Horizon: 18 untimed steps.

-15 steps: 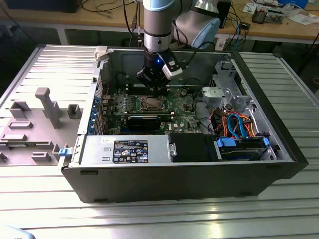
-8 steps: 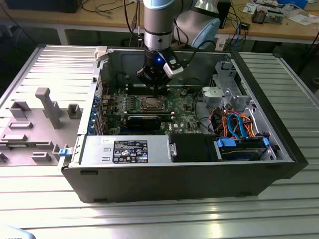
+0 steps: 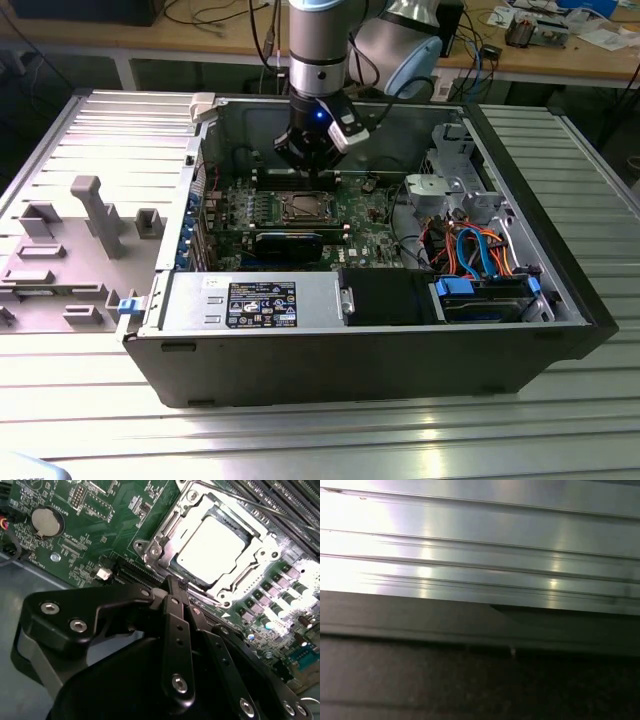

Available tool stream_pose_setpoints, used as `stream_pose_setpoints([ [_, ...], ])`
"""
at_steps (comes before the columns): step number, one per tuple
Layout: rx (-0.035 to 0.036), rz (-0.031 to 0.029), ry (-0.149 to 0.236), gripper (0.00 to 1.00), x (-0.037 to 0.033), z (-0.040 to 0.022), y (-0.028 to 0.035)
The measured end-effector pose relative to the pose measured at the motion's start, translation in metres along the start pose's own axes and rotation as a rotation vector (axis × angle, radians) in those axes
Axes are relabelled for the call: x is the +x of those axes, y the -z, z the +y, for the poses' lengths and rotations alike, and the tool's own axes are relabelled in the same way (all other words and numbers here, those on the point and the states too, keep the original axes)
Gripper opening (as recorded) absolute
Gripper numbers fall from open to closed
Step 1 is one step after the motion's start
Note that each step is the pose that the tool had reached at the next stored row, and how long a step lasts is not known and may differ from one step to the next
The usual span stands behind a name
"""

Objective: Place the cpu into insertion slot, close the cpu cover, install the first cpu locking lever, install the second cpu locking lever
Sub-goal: 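Install the first cpu locking lever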

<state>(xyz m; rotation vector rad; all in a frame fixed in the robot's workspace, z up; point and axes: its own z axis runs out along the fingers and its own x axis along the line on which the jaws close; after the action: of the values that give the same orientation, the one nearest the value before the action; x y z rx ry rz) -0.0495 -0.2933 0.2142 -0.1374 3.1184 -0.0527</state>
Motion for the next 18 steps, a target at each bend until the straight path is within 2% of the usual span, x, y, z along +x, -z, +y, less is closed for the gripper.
stream_pose_setpoints([
  [18,0.0012,0.0001,0.000,0.11,0.0021,-0.0235,-0.0008],
])
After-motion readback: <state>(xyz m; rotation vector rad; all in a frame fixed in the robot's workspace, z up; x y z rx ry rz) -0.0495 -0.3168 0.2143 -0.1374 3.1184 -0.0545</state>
